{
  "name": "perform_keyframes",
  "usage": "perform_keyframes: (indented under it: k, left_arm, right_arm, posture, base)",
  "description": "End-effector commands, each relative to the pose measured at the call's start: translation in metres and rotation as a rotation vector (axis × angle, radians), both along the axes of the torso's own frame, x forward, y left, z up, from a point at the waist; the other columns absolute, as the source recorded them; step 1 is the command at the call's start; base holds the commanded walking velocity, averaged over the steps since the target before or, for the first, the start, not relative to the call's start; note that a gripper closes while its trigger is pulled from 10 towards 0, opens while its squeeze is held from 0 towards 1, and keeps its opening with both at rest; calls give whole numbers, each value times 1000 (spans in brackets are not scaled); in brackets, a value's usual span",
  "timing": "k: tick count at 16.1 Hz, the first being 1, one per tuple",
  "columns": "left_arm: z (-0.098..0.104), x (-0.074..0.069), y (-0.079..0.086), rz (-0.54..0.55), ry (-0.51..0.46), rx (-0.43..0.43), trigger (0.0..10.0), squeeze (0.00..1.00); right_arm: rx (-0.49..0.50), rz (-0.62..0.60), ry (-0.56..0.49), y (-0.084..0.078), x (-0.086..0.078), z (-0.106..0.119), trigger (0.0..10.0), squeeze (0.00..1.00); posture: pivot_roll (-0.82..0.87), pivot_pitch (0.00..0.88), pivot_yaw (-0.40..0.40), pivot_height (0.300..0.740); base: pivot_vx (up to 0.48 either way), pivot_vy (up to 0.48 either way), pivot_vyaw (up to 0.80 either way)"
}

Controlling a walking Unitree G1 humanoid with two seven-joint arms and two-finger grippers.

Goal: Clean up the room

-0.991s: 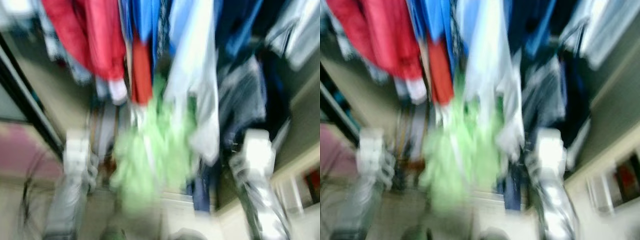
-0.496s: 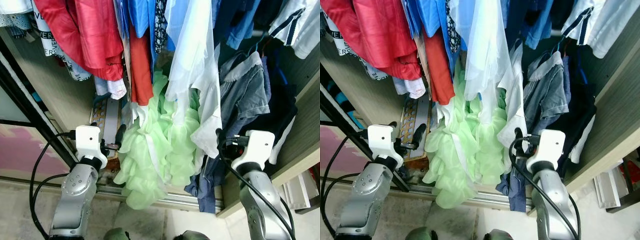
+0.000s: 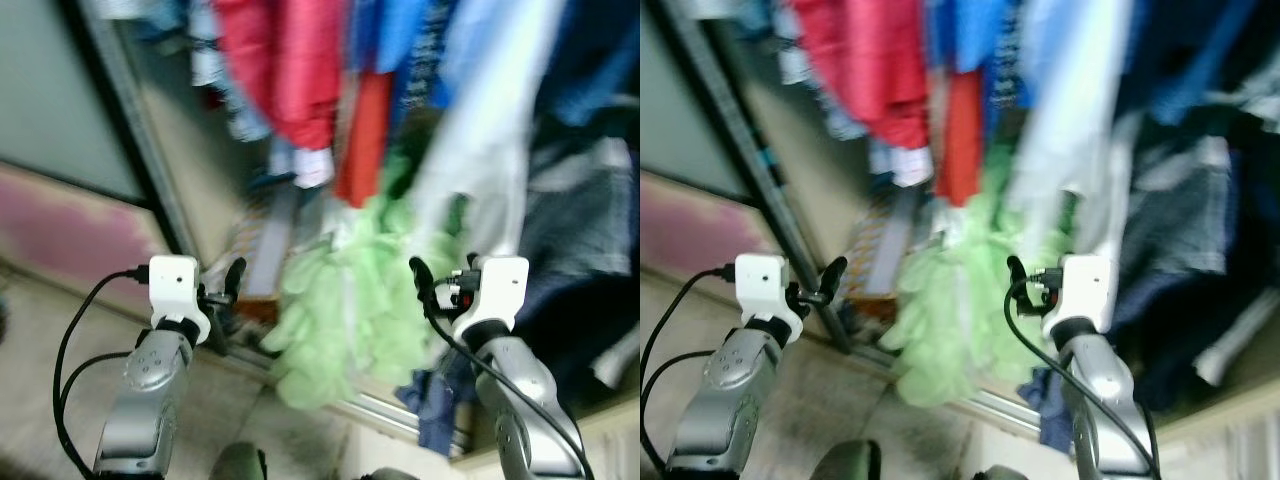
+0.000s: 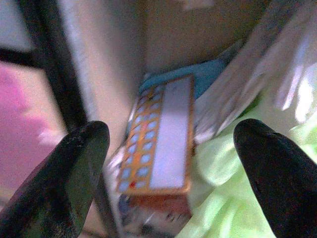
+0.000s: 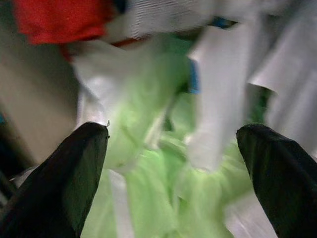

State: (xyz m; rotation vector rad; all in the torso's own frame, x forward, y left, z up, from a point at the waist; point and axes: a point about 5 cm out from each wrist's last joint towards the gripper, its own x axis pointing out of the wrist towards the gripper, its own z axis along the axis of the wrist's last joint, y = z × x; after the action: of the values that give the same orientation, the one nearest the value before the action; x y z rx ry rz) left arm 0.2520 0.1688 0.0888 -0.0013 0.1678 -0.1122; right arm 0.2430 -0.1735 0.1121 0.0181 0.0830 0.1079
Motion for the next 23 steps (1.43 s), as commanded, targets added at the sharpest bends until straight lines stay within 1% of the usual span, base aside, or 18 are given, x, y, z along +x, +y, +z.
perform_keyframes:
  k: [1,3,5,8,11,13,17,18,19,20,21,22,23]
  left_arm:
    - [7,2,-4,-31,-20,21,10000,0]
    - [9,2,-4,-21,-34,24,10000,0]
    - [13,6,-2,13,-55,13,10000,0]
    - [10,5,-1,31,-47,26,10000,0]
    - [8,5,-1,43,-36,21,10000,0]
    - [8,6,-1,47,-33,21,10000,0]
    - [5,4,2,67,-26,22,10000,0]
    - [-2,-3,5,88,-1,52,10000,0]
    - [-7,-5,5,88,19,48,10000,0]
    - [-3,-1,1,53,7,59,10000,0]
    - [3,4,-3,2,-11,90,10000,0]
    - [19,14,-2,-73,-66,141,10000,0]
    - [21,16,-1,-73,-68,143,10000,0]
  right_arm:
    - [-23,21,-9,-1,3,0,10000,0]
    - [-23,22,-12,-1,5,0,10000,0]
    - [-23,32,-19,1,8,2,10000,0]
    - [-23,24,-24,0,9,1,10000,0]
    - [-25,20,-26,-1,9,1,10000,0]
    - [-47,3,-25,-3,9,1,10000,0]
    - [-51,4,-19,-4,8,0,10000,0]
    - [-46,-11,-7,-5,5,-6,10000,0]
    - [-34,-29,7,-7,5,-10,10000,0]
    - [-15,-32,22,-7,9,-15,10000,0]
    - [-16,-18,20,-4,14,-15,10000,0]
    - [-30,28,9,5,22,-14,10000,0]
    - [-30,34,7,6,24,-14,10000,0]
  posture:
    - [4,49,-39,740]
    - [4,50,-42,740]
    - [0,46,-39,740]
    - [-9,43,-32,740]
    - [-20,47,-28,740]
    - [-25,45,-31,740]
    - [-30,43,-26,740]
    - [-29,13,-11,740]
    - [-18,1,-16,740]
    - [6,0,-26,740]
    - [30,0,-37,740]
    - [59,0,-38,740]
    - [59,0,-38,740]
  base:
    - [0,0,800]
    - [0,0,800]
    - [0,0,800]
    - [0,0,800]
    - [0,0,800]
    - [0,0,800]
    - [0,0,800]
    - [0,0,800]
    - [0,0,800]
    - [0,0,800]
    - [0,0,469]
    - [0,0,425]
    - [0,0,425]
